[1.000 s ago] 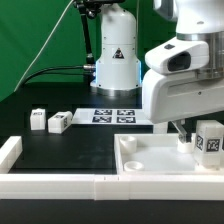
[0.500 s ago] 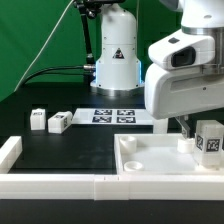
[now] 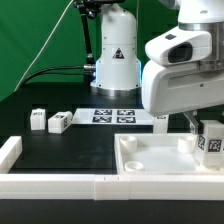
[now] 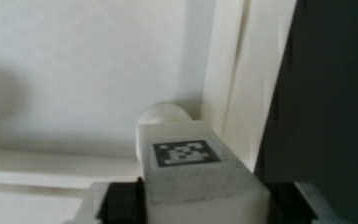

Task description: Assemble one leg

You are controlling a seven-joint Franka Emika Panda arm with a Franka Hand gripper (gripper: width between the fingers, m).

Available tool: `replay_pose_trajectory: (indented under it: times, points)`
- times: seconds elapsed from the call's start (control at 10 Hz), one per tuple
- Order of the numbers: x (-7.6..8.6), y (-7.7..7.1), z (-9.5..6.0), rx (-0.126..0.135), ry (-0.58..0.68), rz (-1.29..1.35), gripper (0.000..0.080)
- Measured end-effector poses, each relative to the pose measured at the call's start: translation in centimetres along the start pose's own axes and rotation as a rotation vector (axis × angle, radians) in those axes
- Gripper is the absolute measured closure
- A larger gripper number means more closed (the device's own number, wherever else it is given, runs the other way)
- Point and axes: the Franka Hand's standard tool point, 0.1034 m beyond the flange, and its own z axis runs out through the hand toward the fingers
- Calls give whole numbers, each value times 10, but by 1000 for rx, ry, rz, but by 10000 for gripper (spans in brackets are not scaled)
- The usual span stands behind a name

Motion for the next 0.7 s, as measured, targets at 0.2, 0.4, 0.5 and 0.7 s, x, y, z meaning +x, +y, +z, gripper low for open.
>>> replay_pose_trajectory:
  times: [0.2,0.4,0.5,0.7]
  points:
    - [0,0,0,1,1,9,495]
    - [0,1,-1,1,3,35,495]
    - [2,1,-2,-2,34,146,496]
    - [-5,-5,-3,-4,53,436,499]
